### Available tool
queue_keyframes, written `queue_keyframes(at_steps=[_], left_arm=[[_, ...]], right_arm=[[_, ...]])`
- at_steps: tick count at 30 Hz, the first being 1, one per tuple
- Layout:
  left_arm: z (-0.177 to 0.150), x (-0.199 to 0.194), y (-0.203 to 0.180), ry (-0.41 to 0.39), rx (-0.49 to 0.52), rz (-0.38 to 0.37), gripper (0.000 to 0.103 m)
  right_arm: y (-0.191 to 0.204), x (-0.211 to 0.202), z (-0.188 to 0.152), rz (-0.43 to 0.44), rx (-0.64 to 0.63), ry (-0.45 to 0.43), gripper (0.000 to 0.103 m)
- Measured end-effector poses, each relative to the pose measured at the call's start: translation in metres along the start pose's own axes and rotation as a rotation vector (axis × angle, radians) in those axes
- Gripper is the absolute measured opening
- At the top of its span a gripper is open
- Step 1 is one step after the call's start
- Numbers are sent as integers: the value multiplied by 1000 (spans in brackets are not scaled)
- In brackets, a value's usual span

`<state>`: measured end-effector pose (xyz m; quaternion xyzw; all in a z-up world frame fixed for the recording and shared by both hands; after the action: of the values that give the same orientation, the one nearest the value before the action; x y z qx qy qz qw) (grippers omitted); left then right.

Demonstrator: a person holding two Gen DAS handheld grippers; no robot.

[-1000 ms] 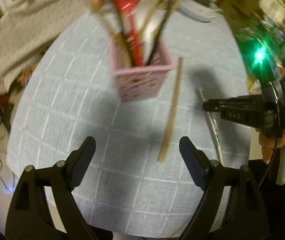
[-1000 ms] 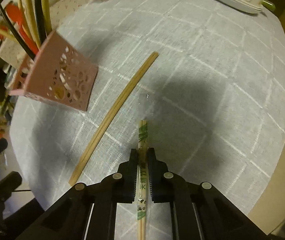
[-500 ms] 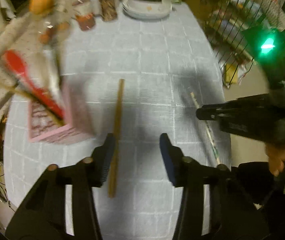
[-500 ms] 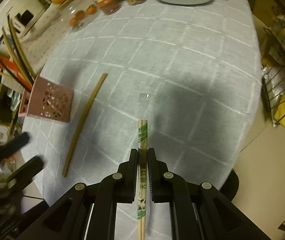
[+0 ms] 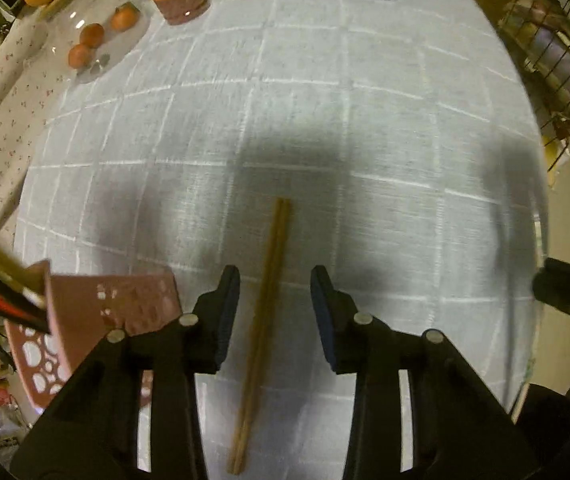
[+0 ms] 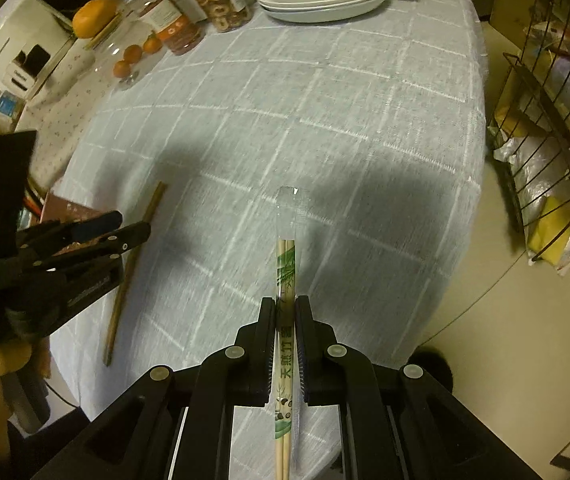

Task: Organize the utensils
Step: 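Close the left gripper on the bamboo chopstick while the right gripper holds the wrapped chopsticks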

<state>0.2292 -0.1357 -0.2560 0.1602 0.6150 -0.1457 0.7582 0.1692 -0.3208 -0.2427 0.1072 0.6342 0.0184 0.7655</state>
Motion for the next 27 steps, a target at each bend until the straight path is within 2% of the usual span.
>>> queue_keyframes(at_steps=[3,9,12,16,22,27], left_arm=[[4,11,1,9,4,4,29],[11,17,14,17,-64,-63,29],[9,18,17,2,-64,-80,27],[-1,16,12,-17,-55,-101,13],[-21,11,-4,-40,-4,-67,10],[-38,0,-11,-50,13,-94,10]], right_arm=[[4,3,1,4,-5,9,10],[7,3,0,19,1,10,10],[7,2,1,25,3,7,10],[6,1,0,21,8,4,10],[8,-2,-2,18,9,-4,10],[14,-15,-5,16,-4,-38,10]])
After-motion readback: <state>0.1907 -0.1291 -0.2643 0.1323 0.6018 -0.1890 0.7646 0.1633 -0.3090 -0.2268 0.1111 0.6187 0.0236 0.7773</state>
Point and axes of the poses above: each gripper's, at about its wrist camera, not at the fingertips, and x roughly the way its jaws point, y to its left, z to its top, the point moved 4 cm from there along x, roughly the way its jaws point, and after that the axes turned 5 degrees about -z, right-handed, at the moved point
